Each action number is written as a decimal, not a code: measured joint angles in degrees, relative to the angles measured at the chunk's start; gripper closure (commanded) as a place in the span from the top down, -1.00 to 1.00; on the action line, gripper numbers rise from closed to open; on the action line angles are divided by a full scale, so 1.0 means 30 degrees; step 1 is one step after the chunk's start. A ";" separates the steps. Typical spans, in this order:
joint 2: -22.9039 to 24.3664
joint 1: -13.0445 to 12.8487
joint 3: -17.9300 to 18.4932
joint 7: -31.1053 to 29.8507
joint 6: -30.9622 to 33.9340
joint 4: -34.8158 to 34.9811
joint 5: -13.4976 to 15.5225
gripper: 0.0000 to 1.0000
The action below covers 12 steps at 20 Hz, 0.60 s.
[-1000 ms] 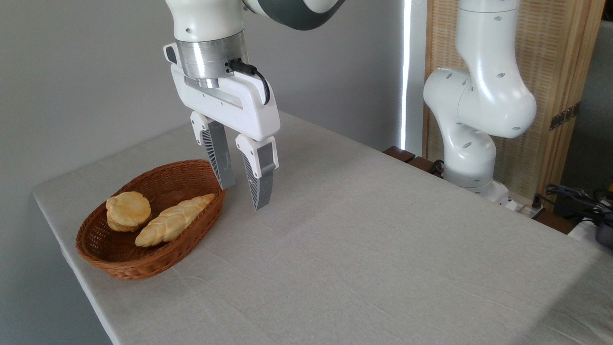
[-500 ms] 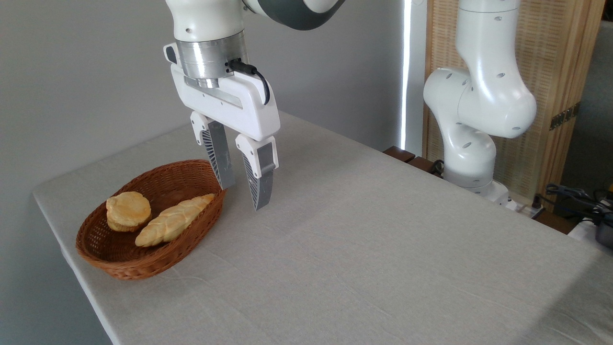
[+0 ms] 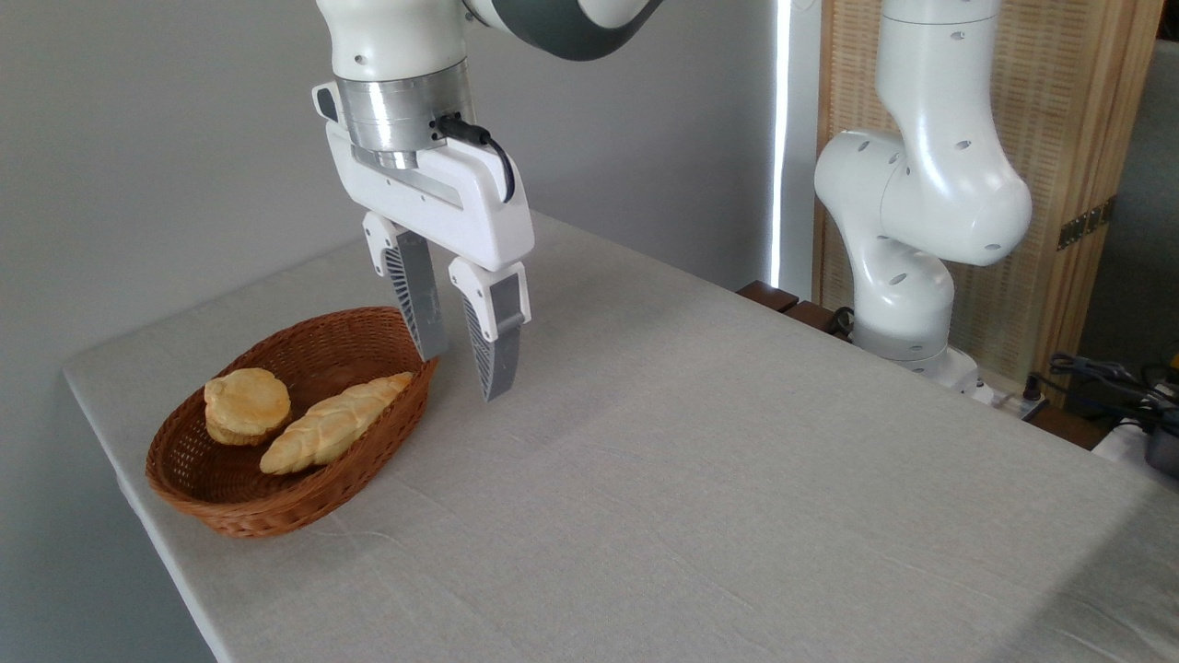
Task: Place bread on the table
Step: 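Move the open gripper over the round bun in the basket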
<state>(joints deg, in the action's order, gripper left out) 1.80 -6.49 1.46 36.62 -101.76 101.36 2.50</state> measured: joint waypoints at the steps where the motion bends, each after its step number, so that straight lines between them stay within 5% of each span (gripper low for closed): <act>1: -0.0017 -0.0007 -0.0026 -0.0009 -0.0112 0.0000 0.0399 1.00; 7: -0.0096 -0.0054 -0.0085 -0.0808 -0.1354 0.0030 0.2273 1.00; 12: -0.0278 -0.0529 -0.0122 -0.4831 -0.3202 0.0154 0.3083 1.00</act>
<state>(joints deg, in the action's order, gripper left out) 0.96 -8.08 1.09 22.13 -111.37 101.82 11.75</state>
